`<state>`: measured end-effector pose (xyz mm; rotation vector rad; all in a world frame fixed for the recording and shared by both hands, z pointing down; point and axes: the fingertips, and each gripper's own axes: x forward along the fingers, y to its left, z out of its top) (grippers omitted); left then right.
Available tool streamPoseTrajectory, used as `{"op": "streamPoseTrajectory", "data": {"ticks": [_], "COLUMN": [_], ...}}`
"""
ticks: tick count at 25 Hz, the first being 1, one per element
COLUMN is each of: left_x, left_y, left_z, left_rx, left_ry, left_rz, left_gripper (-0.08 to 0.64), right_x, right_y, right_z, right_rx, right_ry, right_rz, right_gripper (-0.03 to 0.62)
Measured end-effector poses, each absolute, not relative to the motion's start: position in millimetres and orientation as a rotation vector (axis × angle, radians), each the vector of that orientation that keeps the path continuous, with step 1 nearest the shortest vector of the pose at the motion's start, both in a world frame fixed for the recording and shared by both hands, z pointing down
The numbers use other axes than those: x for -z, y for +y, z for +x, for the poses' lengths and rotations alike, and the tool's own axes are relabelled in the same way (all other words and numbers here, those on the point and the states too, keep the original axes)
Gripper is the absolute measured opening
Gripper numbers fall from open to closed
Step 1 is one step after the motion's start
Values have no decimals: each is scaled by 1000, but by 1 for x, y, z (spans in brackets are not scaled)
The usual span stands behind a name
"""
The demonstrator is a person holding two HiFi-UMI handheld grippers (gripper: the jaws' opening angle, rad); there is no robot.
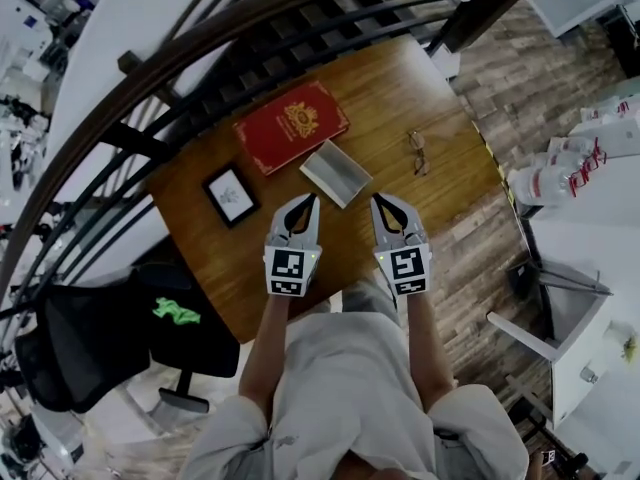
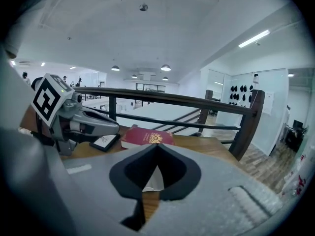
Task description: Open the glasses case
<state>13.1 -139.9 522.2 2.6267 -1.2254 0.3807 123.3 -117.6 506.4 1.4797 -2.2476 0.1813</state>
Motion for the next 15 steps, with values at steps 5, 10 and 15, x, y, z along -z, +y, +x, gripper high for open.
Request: {"op": "streamPoseTrajectory", "data": {"ticks": [5, 10, 15], "left_x": [-509, -502, -502], "left_y": [-132, -127, -123], "left_z": [13, 8, 1], "left_rx": [-352, -334, -335], "left_ry": [-1212, -1201, -1191], "left_rz": [2663, 2684, 2691], "left_gripper": [20, 20, 20], "right_x": [-495, -489, -489], "right_y": [-109, -102, -96], "right_z": [121, 113, 105], "right_rx": [-160, -145, -149], "right_ry": [-2244, -2243, -2240], "right_rz": [1519, 1541, 1548], "right_gripper": [2, 2, 2]}}
